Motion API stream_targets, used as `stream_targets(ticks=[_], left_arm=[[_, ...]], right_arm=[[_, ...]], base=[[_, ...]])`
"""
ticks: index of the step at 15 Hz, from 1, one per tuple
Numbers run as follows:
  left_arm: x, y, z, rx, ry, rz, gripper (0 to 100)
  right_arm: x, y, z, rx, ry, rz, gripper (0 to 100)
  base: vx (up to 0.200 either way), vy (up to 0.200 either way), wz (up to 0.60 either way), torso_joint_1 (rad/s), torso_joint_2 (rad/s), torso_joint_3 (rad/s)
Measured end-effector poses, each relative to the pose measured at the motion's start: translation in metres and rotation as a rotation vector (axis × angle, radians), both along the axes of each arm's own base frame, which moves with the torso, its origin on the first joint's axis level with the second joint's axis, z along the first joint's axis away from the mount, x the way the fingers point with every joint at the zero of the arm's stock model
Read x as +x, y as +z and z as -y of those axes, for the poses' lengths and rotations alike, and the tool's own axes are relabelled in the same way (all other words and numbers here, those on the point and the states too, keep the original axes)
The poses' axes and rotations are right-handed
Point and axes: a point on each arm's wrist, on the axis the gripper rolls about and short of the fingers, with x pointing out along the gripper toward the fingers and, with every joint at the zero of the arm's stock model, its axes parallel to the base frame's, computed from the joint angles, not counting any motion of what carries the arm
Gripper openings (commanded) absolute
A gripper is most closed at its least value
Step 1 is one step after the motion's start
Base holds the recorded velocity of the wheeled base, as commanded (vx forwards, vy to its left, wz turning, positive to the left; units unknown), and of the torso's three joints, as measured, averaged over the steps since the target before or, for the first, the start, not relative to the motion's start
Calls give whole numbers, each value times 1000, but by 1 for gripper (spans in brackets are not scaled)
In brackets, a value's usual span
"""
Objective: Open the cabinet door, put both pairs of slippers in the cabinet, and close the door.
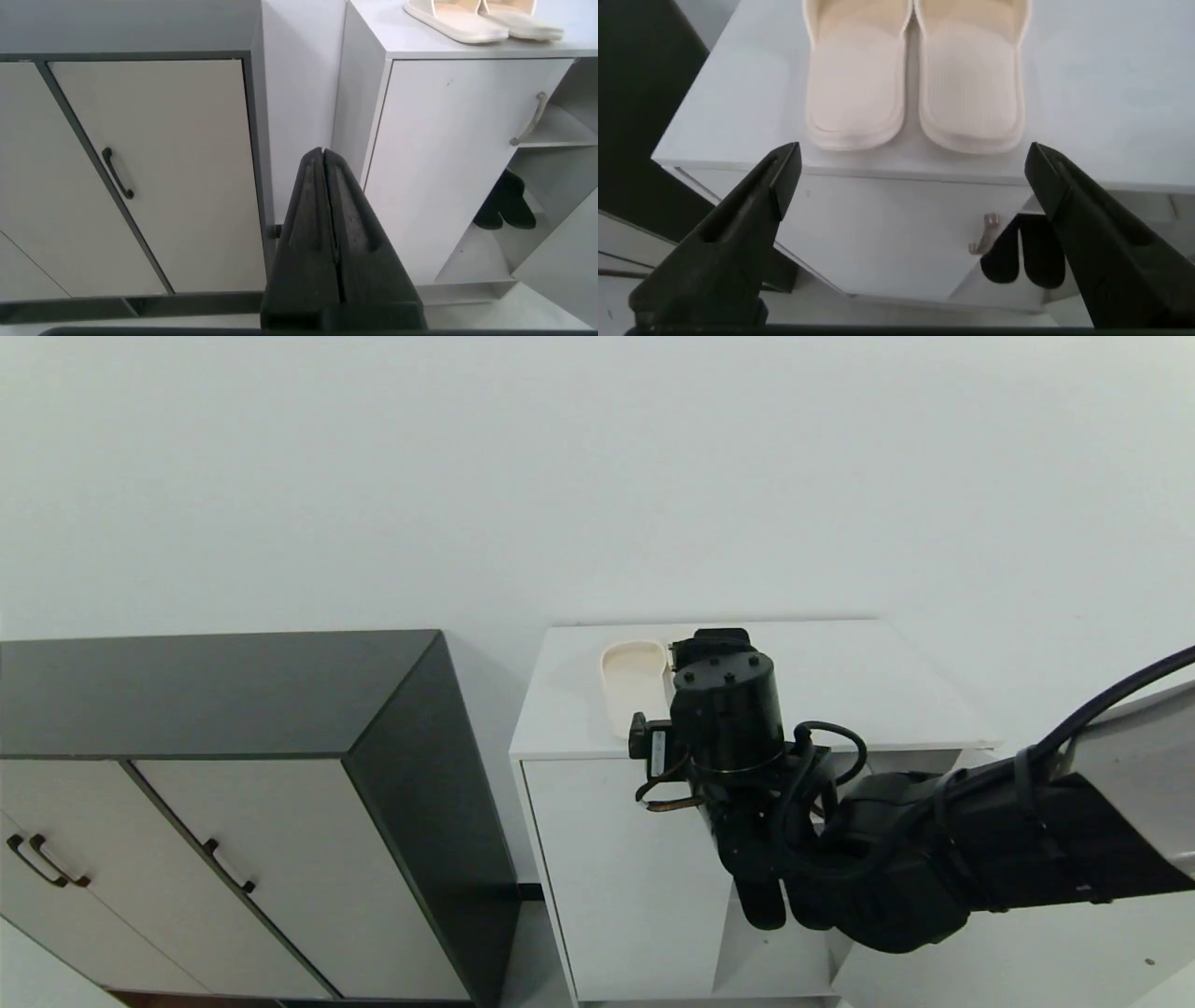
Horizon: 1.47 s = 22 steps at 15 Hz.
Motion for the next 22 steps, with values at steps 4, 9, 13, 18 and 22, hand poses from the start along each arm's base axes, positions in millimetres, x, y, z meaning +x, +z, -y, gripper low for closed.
stream_targets(ticks=[4, 9, 13, 18, 22], left_arm=[[0, 0, 0, 1, 0, 0, 0], [0, 0, 0, 0, 1, 0, 0], [0, 0, 0, -1, 0, 0, 0], [0, 0, 0, -1, 0, 0, 0], [0, 0, 0, -3, 0, -1, 0]], right_arm=[[8, -9, 3, -44, 11, 6, 100], [13, -17, 3, -57, 6, -8, 100], [13, -22, 2, -67, 19, -20, 100], [26, -29, 0, -62, 29, -27, 100], [45, -32, -4, -53, 30, -17, 100]], base=[[200, 0, 0, 7, 0, 1], [160, 0, 0, 1, 4, 2], [0, 0, 0, 0, 0, 0], [0, 0, 0, 0, 0, 0], [0, 0, 0, 0, 0, 0]])
